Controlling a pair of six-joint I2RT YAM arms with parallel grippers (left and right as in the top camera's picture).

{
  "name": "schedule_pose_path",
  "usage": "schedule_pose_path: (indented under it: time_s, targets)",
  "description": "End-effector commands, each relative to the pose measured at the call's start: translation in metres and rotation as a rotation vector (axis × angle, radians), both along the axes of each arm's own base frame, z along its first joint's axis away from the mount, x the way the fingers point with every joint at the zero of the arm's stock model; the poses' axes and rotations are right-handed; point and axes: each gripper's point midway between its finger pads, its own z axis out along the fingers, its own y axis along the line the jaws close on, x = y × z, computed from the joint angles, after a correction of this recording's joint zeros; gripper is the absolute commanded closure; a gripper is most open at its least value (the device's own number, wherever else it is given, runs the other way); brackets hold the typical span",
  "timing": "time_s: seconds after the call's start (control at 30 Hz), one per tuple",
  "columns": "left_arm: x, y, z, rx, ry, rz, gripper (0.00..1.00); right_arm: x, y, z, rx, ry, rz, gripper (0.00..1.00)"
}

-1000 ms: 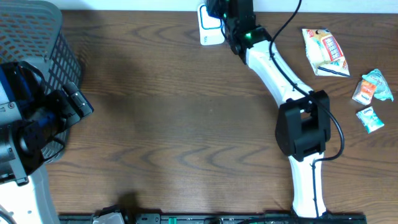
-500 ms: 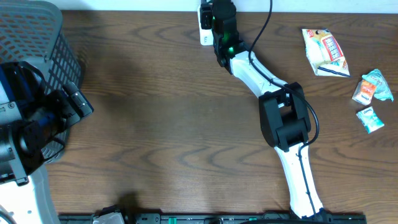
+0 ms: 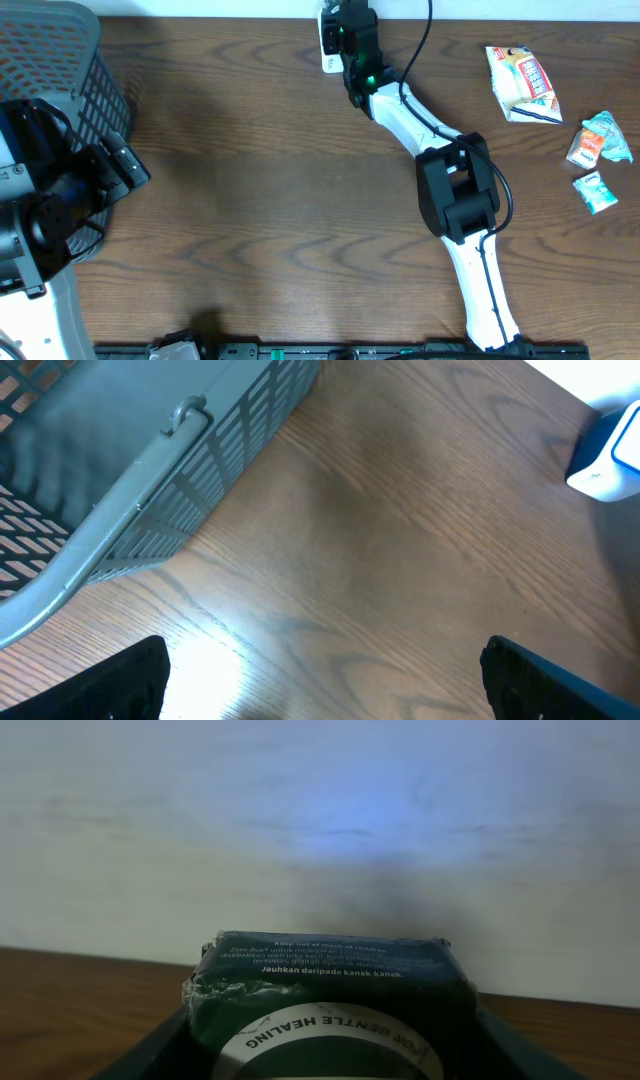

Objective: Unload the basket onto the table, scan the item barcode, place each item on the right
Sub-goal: 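Hold the green tin still beneath the scanner, then carry the green tin to the snack bag at right and release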

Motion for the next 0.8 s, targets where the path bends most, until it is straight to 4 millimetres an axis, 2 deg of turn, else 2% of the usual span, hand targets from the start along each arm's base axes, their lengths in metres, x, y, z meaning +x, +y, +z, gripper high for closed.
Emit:
schedule_pose_path:
  time_s: [0.0, 0.07, 0.17, 0.23, 0.27, 0.4, 0.43, 0.53, 0.6, 0.67, 0.73, 0.77]
  targets:
    - [-0.002, 0.003, -0.003, 0.004, 0.012, 0.012, 0.02, 0.002, -0.033, 0.064, -0.002, -0.089, -0.116, 0.52]
    - [-0.002, 0.003, -0.003, 0.004, 0.012, 0.012, 0.02, 0.000, -0.053, 0.087, -0.001, -0.101, -0.152, 0.51]
    - [-0.002, 0.003, -0.003, 0.004, 0.012, 0.012, 0.02, -0.005, -0.095, 0.115, -0.016, -0.075, -0.211, 0.49]
    - [-0.002, 0.003, -0.003, 0.004, 0.012, 0.012, 0.02, -0.012, -0.122, 0.122, -0.039, -0.027, -0.246, 0.48]
    - [-0.002, 0.003, -0.003, 0.004, 0.012, 0.012, 0.02, -0.018, -0.143, 0.123, -0.059, 0.019, -0.273, 0.48]
    - [-0.002, 0.003, -0.003, 0.004, 0.012, 0.012, 0.02, -0.042, -0.214, 0.106, -0.127, 0.203, -0.369, 0.51]
    - [-0.002, 0.003, -0.003, 0.004, 0.012, 0.012, 0.02, -0.055, -0.252, 0.091, -0.159, 0.294, -0.431, 0.50]
    - [-0.002, 0.003, -0.003, 0.004, 0.012, 0.012, 0.03, -0.076, -0.301, 0.066, -0.188, 0.433, -0.500, 0.47]
    - [-0.002, 0.003, -0.003, 0.004, 0.012, 0.012, 0.03, -0.090, -0.329, 0.055, -0.192, 0.500, -0.543, 0.48]
    - [-0.002, 0.003, -0.003, 0.004, 0.012, 0.012, 0.03, -0.102, -0.353, 0.047, -0.167, 0.548, -0.594, 0.46]
    - [-0.002, 0.003, -0.003, 0.004, 0.012, 0.012, 0.02, -0.109, -0.367, 0.042, -0.159, 0.582, -0.610, 0.30]
    - [-0.002, 0.003, -0.003, 0.004, 0.012, 0.012, 0.02, -0.113, -0.374, 0.039, -0.158, 0.598, -0.620, 0.29]
